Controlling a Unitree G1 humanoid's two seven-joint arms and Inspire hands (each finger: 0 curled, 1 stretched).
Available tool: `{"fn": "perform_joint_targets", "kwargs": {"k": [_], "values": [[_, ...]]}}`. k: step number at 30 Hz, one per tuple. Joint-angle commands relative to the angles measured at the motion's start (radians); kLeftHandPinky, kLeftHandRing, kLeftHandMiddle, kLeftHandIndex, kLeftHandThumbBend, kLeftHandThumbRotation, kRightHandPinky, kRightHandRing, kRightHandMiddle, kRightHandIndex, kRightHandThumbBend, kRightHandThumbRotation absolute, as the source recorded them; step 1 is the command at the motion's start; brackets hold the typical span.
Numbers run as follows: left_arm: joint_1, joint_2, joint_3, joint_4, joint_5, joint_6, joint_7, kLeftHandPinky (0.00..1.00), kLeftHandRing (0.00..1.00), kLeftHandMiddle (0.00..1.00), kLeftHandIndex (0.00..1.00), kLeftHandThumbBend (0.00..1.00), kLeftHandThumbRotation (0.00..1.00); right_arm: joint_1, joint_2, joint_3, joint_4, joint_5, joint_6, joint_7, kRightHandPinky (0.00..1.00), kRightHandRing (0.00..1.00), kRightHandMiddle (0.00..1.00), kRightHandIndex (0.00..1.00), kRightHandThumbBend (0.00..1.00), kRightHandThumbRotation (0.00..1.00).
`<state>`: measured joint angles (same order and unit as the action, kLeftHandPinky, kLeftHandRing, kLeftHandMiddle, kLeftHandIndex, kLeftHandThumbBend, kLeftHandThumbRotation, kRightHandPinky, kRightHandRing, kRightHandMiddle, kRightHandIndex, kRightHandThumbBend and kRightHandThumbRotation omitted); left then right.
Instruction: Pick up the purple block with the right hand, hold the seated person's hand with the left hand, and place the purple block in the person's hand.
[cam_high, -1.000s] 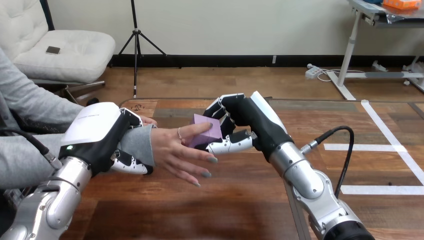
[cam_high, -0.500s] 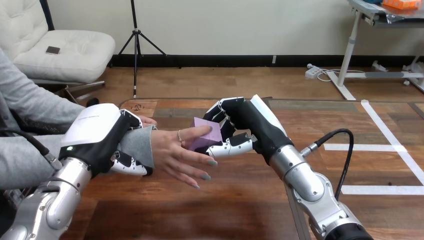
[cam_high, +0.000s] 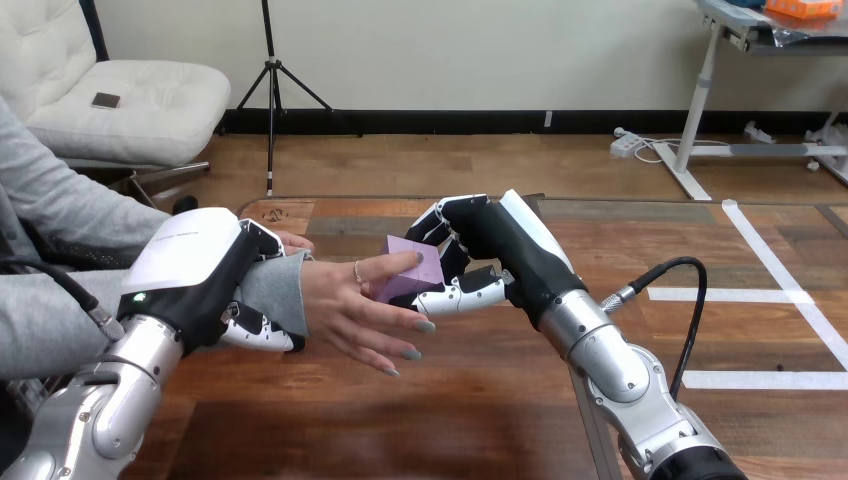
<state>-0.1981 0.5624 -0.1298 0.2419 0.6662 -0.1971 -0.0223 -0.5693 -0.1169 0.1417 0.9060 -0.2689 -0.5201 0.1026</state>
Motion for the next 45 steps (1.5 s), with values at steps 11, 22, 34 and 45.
{"fn": "perform_joint_targets", "kwargs": {"k": [11, 22, 34, 45], "values": [[-0.227, -0.014, 0.013, -0.156, 0.018, -0.048, 0.051, 0.28, 0.36, 0.43, 0.46, 0.83, 0.09, -0.037, 0.009, 0.001, -0.137, 0.048, 0.007, 0.067, 0.37, 0.43, 0.47, 0.50, 0.87, 0.03], [-0.201, -0.007, 0.023, -0.183, -0.006, -0.062, 0.034, 0.39, 0.50, 0.57, 0.61, 0.86, 0.32, -0.016, -0.002, -0.006, -0.183, 0.087, 0.060, 0.120, 0.43, 0.49, 0.53, 0.56, 0.94, 0.25], [-0.181, -0.009, 0.047, -0.186, -0.142, -0.107, -0.033, 0.43, 0.56, 0.62, 0.65, 0.89, 0.65, 0.005, -0.022, -0.010, -0.218, 0.113, 0.081, 0.165, 0.55, 0.60, 0.63, 0.65, 0.97, 0.59], [-0.151, -0.009, 0.067, -0.202, -0.252, -0.130, -0.098, 0.43, 0.55, 0.62, 0.65, 0.89, 0.87, 0.023, -0.035, -0.021, -0.234, 0.138, 0.083, 0.200, 0.65, 0.71, 0.73, 0.75, 0.99, 0.82]]}}
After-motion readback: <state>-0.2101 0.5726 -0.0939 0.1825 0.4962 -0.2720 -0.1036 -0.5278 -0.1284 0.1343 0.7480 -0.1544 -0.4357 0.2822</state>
